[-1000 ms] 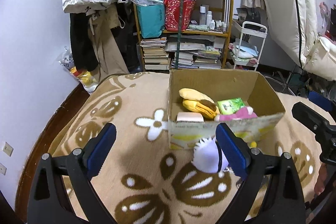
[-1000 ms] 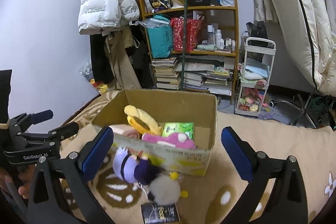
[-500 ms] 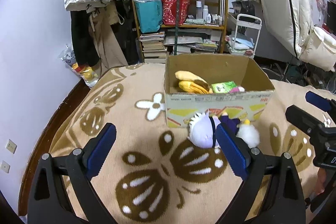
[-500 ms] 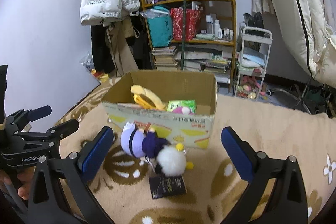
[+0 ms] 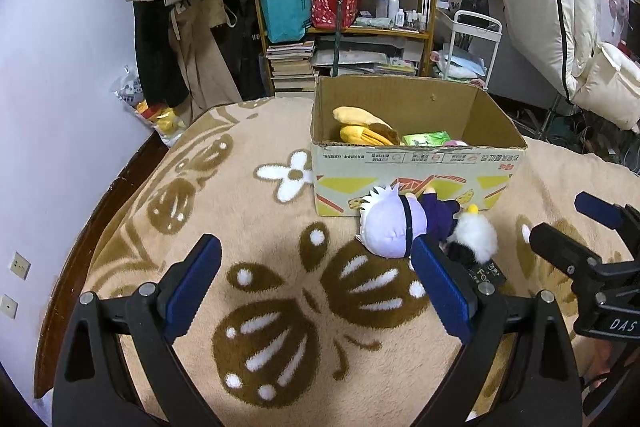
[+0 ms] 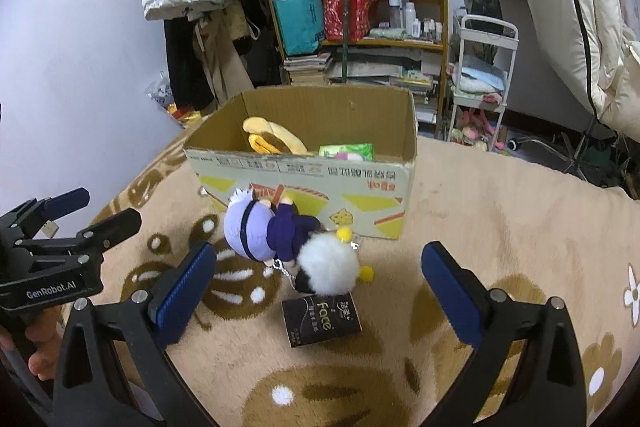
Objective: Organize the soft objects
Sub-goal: 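Withdraw both tools from the box toward the white-haired doll, then grasp the black Face tissue pack with the right tool while the left tool grasps the white-haired doll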
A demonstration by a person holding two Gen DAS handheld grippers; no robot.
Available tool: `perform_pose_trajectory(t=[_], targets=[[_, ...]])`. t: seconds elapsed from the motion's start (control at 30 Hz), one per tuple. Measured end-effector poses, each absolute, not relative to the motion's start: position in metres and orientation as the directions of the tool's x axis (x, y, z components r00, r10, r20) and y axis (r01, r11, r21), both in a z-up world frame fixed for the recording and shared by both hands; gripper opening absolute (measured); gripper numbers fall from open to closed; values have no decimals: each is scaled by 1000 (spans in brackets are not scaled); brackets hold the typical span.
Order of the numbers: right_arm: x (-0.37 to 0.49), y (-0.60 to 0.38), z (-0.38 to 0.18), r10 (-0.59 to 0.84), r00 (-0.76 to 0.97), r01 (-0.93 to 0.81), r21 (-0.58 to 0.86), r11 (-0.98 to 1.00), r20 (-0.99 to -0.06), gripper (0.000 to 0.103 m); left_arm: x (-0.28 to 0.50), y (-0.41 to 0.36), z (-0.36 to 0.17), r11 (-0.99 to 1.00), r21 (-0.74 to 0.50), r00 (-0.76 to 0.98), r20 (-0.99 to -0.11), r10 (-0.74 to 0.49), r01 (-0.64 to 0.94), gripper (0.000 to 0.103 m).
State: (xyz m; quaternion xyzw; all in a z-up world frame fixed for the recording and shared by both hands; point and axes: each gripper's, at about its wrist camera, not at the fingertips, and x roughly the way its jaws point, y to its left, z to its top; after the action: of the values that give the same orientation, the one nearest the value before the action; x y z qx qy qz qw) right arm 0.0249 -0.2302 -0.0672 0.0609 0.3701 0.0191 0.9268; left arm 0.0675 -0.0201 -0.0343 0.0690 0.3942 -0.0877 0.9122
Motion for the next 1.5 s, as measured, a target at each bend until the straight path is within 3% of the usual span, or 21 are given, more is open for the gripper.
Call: perform_pose_trajectory(t=[0.87, 1.5], targets=[[55, -232, -111, 55, 588, 57, 109, 992, -807, 103, 108, -35, -68, 966, -37, 556, -812, -179, 256, 95], [73, -218, -154, 154, 428, -8, 167, 986, -891, 103, 146, -68, -116, 944, -145, 440, -857, -270, 297, 95]])
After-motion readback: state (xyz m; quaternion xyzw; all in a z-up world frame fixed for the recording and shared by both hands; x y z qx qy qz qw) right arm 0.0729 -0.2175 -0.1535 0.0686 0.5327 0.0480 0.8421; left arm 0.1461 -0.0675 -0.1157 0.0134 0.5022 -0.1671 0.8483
